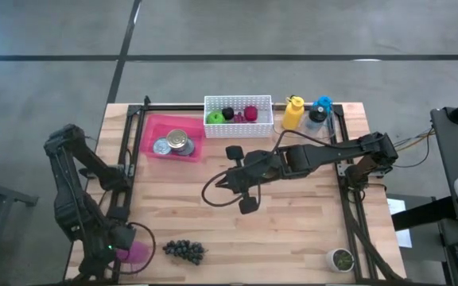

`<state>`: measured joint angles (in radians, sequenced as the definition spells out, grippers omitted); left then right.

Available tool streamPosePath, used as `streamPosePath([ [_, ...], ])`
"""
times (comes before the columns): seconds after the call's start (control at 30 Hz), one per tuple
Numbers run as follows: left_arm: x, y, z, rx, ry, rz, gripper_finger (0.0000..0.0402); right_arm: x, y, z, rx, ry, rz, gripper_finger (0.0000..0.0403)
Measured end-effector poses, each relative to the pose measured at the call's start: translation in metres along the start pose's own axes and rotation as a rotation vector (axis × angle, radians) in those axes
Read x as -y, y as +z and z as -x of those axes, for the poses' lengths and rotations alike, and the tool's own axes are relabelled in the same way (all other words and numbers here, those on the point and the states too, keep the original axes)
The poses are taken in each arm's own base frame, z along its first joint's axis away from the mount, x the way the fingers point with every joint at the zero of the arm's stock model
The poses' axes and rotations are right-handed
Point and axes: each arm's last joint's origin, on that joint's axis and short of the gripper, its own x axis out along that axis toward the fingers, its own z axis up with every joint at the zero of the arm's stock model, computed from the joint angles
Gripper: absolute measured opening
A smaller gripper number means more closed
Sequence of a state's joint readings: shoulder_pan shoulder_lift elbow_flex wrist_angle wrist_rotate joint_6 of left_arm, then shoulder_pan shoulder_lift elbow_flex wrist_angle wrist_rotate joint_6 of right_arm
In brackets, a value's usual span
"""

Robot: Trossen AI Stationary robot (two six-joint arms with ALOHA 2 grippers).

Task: Pick & Place Food Item
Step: Put the purple water bottle into the transparent bin

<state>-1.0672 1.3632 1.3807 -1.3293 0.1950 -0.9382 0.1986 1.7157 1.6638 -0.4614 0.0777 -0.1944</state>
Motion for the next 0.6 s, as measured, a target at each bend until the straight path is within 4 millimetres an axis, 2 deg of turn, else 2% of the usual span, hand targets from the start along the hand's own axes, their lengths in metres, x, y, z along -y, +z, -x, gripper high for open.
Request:
streamPosePath([
  [0.1,-0.0007,0.0,-0.0019,-0.003,0.004,-0.069,0.0156,0.0,0.0,0.0,0.0,0.0,0.0,0.0008],
  [0.6,0.0025,0.0037,-0.0032,0.051,-0.014,-0.125,0.0146,0.0001,0.0005,0.0,0.005,-0.001,-0.002,0.0008],
])
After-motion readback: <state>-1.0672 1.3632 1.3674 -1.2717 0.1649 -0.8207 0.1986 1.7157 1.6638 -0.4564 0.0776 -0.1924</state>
